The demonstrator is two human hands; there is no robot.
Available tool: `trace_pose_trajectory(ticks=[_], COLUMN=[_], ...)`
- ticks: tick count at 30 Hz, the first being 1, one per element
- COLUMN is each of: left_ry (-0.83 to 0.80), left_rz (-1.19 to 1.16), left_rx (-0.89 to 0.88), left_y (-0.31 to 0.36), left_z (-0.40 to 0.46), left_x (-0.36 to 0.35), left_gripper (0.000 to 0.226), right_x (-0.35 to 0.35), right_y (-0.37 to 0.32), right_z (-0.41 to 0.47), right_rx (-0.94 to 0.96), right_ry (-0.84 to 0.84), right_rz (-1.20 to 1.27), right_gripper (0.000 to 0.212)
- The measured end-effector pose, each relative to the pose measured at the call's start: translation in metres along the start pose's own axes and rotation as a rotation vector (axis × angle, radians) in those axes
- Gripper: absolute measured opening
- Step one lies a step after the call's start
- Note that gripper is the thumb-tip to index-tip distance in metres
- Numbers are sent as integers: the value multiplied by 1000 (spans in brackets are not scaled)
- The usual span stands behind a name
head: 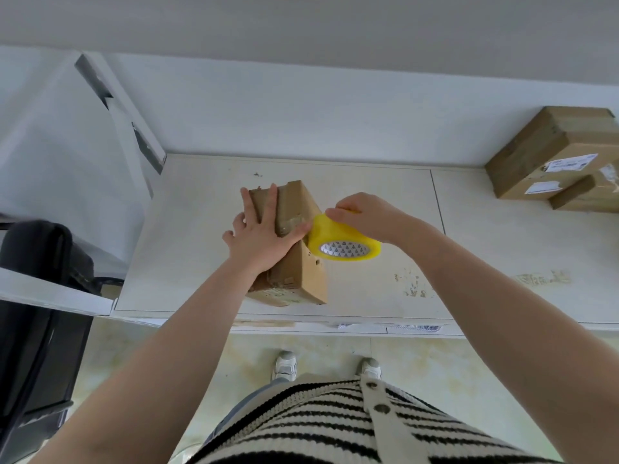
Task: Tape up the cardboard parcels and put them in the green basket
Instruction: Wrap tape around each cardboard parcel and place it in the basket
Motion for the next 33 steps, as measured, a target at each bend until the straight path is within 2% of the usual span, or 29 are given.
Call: trace_pose_trajectory(ticks=[3, 8, 10, 13, 15, 17, 20, 24, 28, 33], left_ry=[-22, -64, -78, -124, -172, -194, -187, -153, -213, -107], left_rz=[-162, -265, -321, -620, -865, -1004, -1050, -958, -1134, -1161], left_rx=[-1, -11, -5, 72, 87, 77, 57, 29, 97, 130], left_y=[-3, -7, -8, -16, -15, -7, 3, -6, -1, -9], left_z=[0, -5, -6, -7, -10, -14, -14, -4, -14, -21], left_x=[2, 6, 6, -6, -23, -43, -64, -62, -74, -79], left_gripper=[97, 92, 93, 97, 100, 98, 85, 71, 61, 54], right_x=[3, 1, 1, 10, 27, 46, 54, 37, 32, 28], right_y=[0, 12, 14, 15, 19, 25, 28, 20, -1, -9], right_z=[2, 8, 7, 1, -4, -11, -16, -14, -5, 0], right_rx=[3, -125, -120, -71, -58, -73, -109, -129, -83, -26], right_ry=[11, 30, 49, 30, 53, 112, 136, 146, 155, 108], right_rz=[-5, -400, -404, -278, -275, -306, -388, -366, -423, -480], right_gripper=[48, 58, 62, 62, 61, 60, 60, 52, 50, 56])
Point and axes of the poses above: each hand's wrist, its own z-axis towards the middle knuckle, its own x-axis out of the back of the hand, y = z × x, the point moved 9 cm from there along z, towards the middle knuckle, and after that the axes turned 13 degrees about -z, right-handed, at the moved point
